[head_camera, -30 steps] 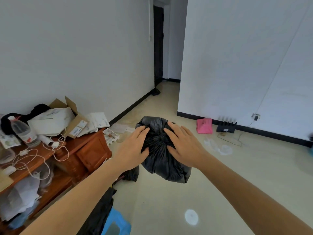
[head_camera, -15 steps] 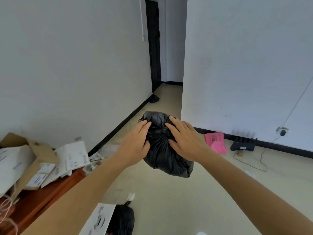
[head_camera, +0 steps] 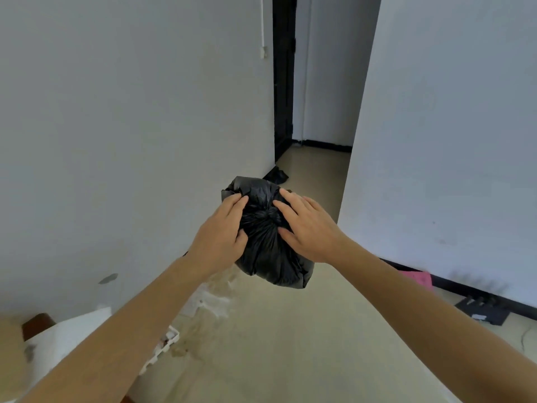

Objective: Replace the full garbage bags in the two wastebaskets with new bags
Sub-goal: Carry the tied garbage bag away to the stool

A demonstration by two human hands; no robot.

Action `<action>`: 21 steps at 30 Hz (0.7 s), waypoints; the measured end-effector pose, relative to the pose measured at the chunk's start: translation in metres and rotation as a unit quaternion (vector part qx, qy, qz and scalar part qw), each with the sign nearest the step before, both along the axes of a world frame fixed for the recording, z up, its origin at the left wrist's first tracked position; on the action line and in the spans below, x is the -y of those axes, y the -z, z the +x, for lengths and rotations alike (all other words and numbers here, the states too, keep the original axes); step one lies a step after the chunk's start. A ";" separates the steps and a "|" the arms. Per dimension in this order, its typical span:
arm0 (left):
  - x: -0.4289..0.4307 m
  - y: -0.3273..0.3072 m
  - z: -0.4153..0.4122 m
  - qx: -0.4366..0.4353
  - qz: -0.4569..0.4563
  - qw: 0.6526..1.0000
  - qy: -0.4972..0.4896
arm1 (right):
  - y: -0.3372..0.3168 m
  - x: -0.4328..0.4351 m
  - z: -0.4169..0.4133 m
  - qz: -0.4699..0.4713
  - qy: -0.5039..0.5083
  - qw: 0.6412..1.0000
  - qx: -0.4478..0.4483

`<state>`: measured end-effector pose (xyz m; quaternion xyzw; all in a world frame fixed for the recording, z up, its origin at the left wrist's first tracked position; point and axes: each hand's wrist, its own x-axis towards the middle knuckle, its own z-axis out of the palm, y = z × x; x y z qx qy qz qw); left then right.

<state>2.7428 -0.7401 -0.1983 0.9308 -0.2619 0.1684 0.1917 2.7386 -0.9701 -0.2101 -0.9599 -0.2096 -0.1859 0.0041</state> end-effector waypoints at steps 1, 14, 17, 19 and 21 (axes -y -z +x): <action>0.004 -0.004 0.034 -0.002 0.005 1.000 0.006 | -0.003 0.005 0.031 0.000 0.002 1.000 -0.001; 0.149 -0.004 0.456 0.006 0.034 0.997 0.063 | 0.011 0.143 0.426 0.023 0.058 0.998 0.014; 0.185 -0.009 0.543 -0.009 0.036 0.998 0.059 | 0.006 0.177 0.519 0.013 0.052 0.999 0.000; 0.202 -0.018 0.598 -0.008 0.044 0.997 0.058 | -0.002 0.195 0.580 0.004 0.040 0.999 -0.006; 0.212 -0.028 0.651 -0.006 0.038 0.998 0.047 | -0.011 0.207 0.639 0.006 0.028 1.000 -0.008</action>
